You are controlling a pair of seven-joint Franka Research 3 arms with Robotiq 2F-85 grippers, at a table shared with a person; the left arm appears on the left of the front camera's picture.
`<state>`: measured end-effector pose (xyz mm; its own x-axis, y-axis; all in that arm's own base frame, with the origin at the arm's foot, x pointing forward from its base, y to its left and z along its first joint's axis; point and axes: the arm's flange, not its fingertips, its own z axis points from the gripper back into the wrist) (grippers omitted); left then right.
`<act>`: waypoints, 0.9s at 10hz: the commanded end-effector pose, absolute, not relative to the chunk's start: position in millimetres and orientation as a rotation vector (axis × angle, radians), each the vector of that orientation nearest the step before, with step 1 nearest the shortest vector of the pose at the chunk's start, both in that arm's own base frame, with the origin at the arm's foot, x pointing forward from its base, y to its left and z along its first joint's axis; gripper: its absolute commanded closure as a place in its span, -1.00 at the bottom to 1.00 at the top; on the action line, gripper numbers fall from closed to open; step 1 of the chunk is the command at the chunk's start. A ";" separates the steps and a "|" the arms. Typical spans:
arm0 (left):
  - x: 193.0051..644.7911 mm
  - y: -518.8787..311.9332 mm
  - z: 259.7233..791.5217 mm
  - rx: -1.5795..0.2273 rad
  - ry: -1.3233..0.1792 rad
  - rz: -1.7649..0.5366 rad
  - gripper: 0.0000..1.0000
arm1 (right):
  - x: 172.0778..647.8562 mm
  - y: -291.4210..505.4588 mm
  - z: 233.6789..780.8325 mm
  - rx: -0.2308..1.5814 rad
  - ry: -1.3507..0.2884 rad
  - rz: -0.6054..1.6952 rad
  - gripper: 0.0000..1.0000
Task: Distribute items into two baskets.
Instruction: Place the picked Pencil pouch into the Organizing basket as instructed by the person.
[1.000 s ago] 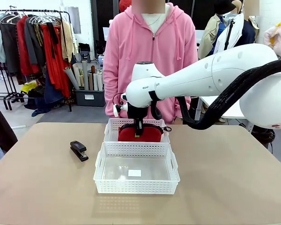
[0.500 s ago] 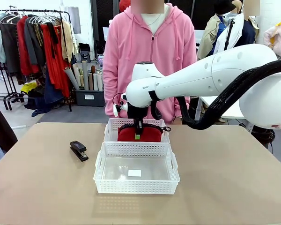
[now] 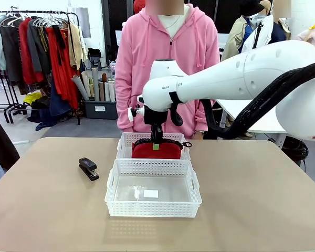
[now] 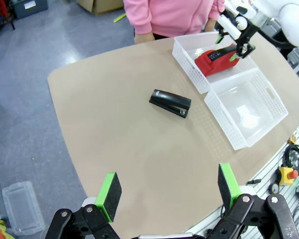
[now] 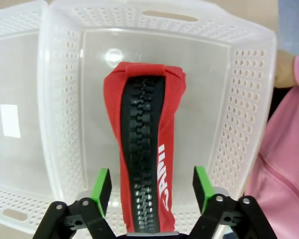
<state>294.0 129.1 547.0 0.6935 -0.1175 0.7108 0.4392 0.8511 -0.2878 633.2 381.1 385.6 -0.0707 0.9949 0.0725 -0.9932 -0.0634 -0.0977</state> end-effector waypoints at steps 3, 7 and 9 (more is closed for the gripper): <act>294.0 129.1 546.7 -0.466 -0.748 -0.325 -1.00 | 618.8 375.3 412.6 0.082 -0.117 1.567 -1.00; 294.0 129.1 546.7 -0.466 -0.748 -0.325 -1.00 | 624.0 377.6 411.5 0.046 -0.122 1.607 -1.00; 294.0 129.1 546.7 -0.466 -0.748 -0.325 -1.00 | 624.0 377.6 411.5 0.046 -0.122 1.607 -1.00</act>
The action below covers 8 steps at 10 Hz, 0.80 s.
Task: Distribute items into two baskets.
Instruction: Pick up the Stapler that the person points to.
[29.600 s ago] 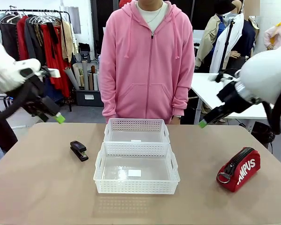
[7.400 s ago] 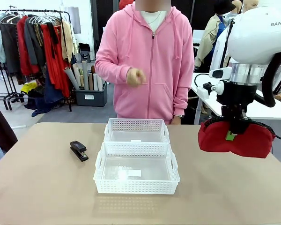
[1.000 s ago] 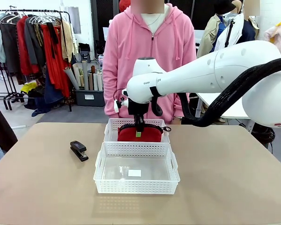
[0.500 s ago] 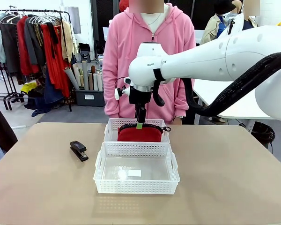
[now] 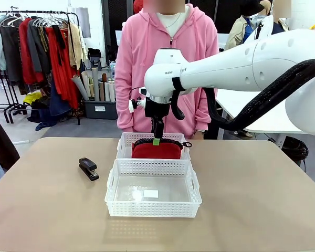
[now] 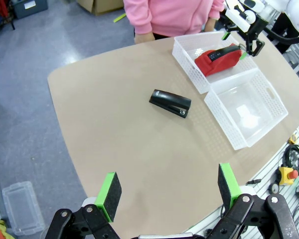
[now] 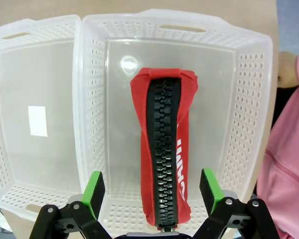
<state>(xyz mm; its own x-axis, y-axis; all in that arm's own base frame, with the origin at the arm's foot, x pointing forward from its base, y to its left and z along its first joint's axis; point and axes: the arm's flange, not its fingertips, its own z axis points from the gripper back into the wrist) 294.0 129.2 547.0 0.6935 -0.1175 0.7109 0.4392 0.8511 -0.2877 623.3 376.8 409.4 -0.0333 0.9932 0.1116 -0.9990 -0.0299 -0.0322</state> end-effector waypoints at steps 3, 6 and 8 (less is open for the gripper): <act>294.0 129.1 546.7 -0.466 -0.748 -0.325 -1.00 | 624.0 377.6 411.5 0.046 -0.122 1.607 -1.00; 294.0 129.1 546.7 -0.466 -0.748 -0.325 -1.00 | 624.0 377.6 411.5 0.046 -0.122 1.607 -1.00; 294.0 129.1 546.7 -0.466 -0.748 -0.325 -1.00 | 624.0 377.6 411.5 0.046 -0.122 1.607 -1.00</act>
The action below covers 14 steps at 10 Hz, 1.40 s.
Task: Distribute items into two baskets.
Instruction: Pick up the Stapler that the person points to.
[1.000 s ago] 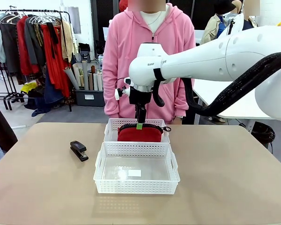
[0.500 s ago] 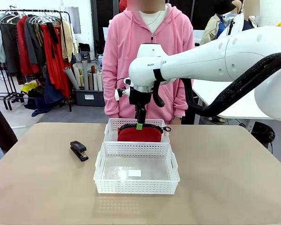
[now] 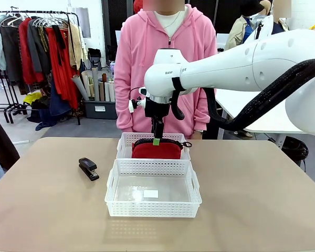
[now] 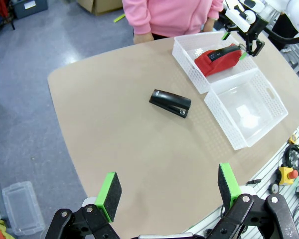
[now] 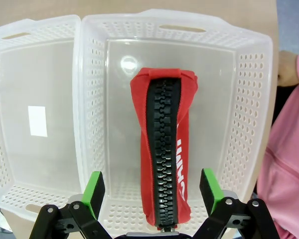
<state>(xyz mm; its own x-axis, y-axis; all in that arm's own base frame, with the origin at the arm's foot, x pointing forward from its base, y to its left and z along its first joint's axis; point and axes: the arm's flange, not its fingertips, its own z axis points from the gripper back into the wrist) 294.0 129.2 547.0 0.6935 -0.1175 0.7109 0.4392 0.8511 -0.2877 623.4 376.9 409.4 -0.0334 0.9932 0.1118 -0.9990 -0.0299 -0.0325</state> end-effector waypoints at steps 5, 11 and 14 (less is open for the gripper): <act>294.0 129.1 546.7 -0.466 -0.748 -0.325 -1.00 | 610.9 312.7 479.3 0.086 -0.210 1.262 -1.00; 294.0 129.1 546.7 -0.466 -0.748 -0.325 -1.00 | 553.5 180.0 545.6 0.266 -0.165 0.796 -1.00; 294.0 129.1 546.7 -0.466 -0.748 -0.325 -1.00 | 515.3 102.4 548.9 0.324 -0.232 0.688 -1.00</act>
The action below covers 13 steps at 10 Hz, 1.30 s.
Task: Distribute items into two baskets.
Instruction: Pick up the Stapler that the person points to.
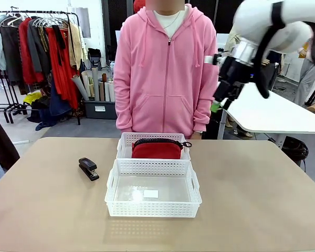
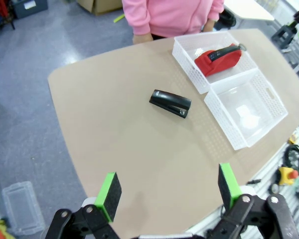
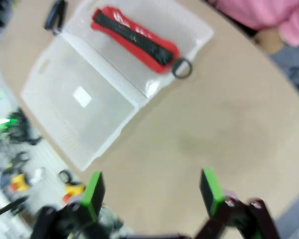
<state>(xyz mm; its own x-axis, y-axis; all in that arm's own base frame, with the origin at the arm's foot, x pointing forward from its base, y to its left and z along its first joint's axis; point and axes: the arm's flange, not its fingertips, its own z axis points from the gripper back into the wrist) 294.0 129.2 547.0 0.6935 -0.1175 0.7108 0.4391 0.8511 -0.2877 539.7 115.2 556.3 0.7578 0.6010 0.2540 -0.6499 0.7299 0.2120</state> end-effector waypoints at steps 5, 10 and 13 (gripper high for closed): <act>294.0 129.1 546.7 -0.466 -0.748 -0.325 -1.00 | 436.8 27.8 547.9 0.431 -0.360 0.589 -1.00; 294.0 129.1 546.7 -0.466 -0.748 -0.325 -1.00 | 345.6 -6.7 528.1 0.522 -0.522 0.528 -1.00; 294.0 129.1 546.7 -0.466 -0.748 -0.325 -1.00 | 319.3 -31.1 504.6 0.534 -0.570 0.556 -1.00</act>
<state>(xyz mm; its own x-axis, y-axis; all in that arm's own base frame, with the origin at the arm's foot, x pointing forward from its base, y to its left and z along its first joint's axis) 294.3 129.2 546.8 0.6942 -0.1176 0.7101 0.4388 0.8512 -0.2879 323.1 -24.5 515.6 0.7399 0.3305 0.5860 -0.5876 0.7416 0.3237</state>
